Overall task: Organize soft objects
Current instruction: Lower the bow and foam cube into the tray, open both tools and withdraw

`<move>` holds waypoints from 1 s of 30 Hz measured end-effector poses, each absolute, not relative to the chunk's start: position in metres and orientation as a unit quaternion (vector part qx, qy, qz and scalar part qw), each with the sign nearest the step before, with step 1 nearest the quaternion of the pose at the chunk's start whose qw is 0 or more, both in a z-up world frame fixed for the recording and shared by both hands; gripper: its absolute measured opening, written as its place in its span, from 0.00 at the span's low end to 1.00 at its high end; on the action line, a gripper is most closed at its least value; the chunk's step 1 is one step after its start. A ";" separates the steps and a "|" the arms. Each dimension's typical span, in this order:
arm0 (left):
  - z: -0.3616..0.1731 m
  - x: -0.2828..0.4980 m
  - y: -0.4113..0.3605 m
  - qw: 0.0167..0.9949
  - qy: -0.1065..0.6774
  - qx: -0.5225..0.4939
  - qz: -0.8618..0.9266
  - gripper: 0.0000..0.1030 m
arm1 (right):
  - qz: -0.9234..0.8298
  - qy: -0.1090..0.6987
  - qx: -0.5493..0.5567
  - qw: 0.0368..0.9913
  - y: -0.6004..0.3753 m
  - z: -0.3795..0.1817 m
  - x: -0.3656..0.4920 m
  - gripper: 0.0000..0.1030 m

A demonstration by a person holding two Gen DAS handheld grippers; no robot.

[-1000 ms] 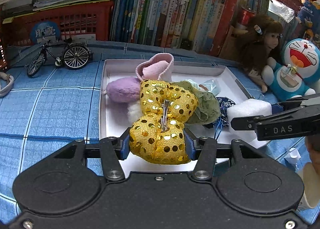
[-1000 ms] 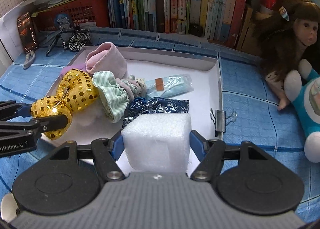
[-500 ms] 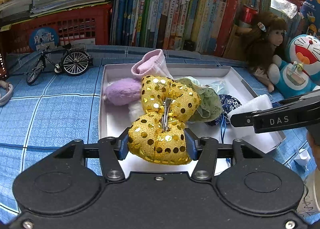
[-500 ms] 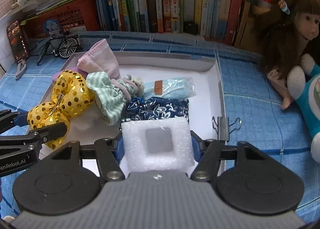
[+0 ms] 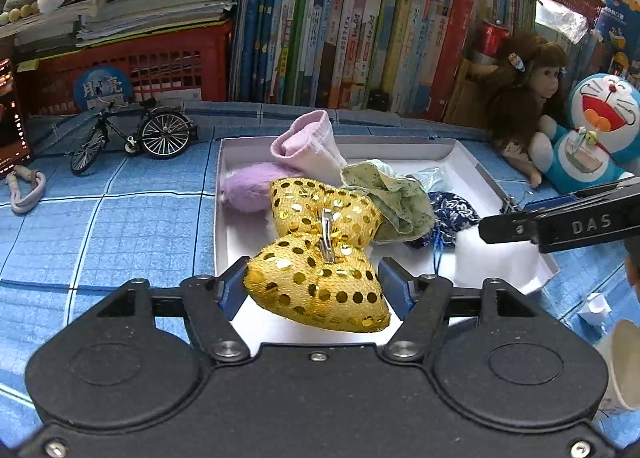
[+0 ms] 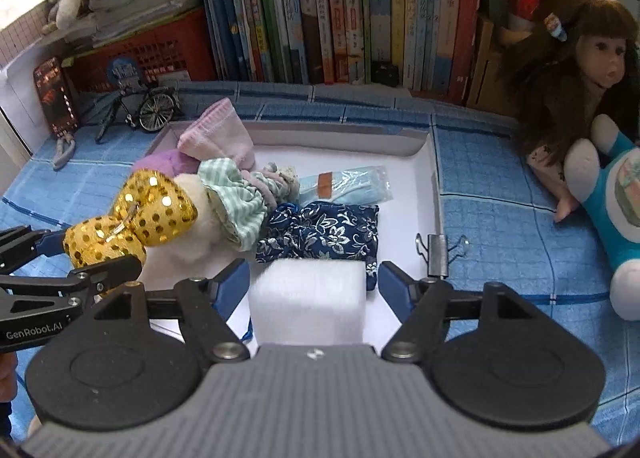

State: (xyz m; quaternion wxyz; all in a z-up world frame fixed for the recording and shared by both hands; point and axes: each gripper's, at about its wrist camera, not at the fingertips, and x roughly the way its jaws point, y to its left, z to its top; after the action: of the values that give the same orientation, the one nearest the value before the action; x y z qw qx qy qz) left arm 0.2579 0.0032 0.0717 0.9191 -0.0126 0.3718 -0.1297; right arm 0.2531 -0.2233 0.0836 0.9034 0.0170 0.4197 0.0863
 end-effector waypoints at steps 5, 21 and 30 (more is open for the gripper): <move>0.084 0.238 0.013 0.924 0.358 -0.010 -0.133 0.69 | 0.102 0.392 0.018 0.914 -0.231 0.100 0.227 0.81; 0.096 0.189 0.081 0.936 0.340 -0.024 -0.090 0.74 | 0.080 0.354 0.057 0.930 -0.295 0.116 0.163 0.86; 0.075 0.168 0.112 0.932 0.355 -0.038 -0.060 0.74 | 0.035 0.382 0.092 0.919 -0.335 0.090 0.153 0.87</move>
State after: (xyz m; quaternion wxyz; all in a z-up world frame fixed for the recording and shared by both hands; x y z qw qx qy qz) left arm 0.1678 0.1116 0.0748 0.9321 -0.0377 0.3552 -0.0604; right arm 0.1529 -0.3347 0.0902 0.9187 0.0925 0.3824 0.0352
